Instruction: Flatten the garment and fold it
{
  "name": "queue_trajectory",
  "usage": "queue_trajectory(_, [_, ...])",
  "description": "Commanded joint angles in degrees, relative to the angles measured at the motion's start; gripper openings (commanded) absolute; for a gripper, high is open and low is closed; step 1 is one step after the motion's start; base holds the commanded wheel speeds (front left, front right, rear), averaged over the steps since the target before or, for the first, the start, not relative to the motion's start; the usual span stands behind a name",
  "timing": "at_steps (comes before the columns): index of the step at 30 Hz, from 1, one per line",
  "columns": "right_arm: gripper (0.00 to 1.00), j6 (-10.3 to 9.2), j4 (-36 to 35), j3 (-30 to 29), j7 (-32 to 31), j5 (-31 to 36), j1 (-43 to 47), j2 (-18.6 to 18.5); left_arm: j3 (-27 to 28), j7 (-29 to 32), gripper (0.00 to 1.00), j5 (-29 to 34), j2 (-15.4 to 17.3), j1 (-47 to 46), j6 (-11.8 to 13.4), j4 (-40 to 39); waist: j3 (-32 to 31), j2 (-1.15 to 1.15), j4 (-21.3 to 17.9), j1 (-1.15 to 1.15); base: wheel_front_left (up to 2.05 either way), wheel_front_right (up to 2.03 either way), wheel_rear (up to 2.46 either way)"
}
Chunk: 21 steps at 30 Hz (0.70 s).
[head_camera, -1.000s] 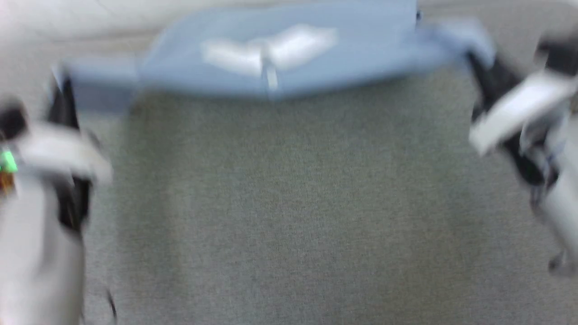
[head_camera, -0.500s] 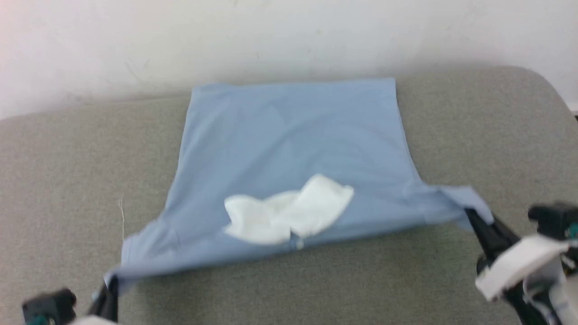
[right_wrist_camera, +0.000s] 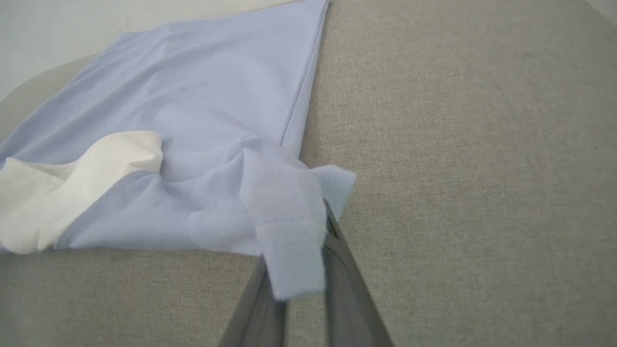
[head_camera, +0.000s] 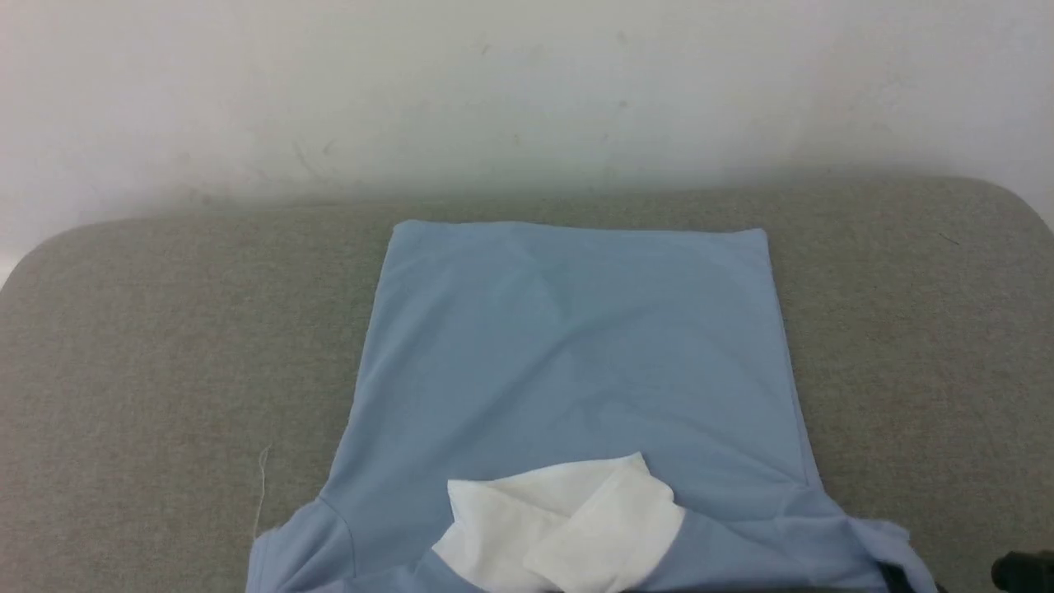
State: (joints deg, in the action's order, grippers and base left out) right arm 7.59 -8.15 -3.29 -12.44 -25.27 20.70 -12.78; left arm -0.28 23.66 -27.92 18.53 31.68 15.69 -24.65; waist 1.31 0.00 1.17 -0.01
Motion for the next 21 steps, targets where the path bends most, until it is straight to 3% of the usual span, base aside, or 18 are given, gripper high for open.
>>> queue_trajectory(1, [0.69,-0.10,-2.2,-0.9,-2.7,0.6,1.9,1.8,0.4,-0.9,0.00,-0.1,0.0,0.2,0.4,-0.9,0.0,0.00,0.8,0.01,0.00,0.00,0.00])
queue_trajectory(2, [1.00,-0.10,-3.1,-1.0,-3.6,1.1,2.3,2.2,0.4,-1.2,0.00,-0.2,-0.2,0.0,0.4,-1.1,0.1,0.00,0.9,0.01,0.00,0.00,0.00])
queue_trajectory(7, [1.00,-0.10,-6.1,-1.2,-4.8,0.3,2.1,3.7,-0.1,-2.5,0.00,0.0,-0.7,-1.5,0.1,-1.4,0.6,0.00,1.8,0.01,0.00,0.00,0.00])
queue_trajectory(12, [1.00,-0.10,-5.7,-5.2,-3.8,-3.2,-3.3,4.8,-0.7,-4.4,0.00,0.3,-1.4,-3.6,-0.2,-2.0,2.0,0.00,3.4,0.01,0.00,0.00,0.00])
queue_trajectory(16, [1.00,-0.10,1.7,-8.1,-3.3,-4.0,-13.5,2.6,-1.4,-6.2,0.00,0.9,-2.1,-5.6,-0.3,-2.9,5.3,0.00,5.3,0.01,0.00,0.00,0.00])
queue_trajectory(21, [1.00,-0.10,16.0,-9.9,-2.8,-4.2,-31.6,-1.3,-2.8,-9.0,0.00,1.5,-3.4,-9.1,-0.8,-3.9,10.8,0.00,8.7,0.01,0.00,0.00,0.00])
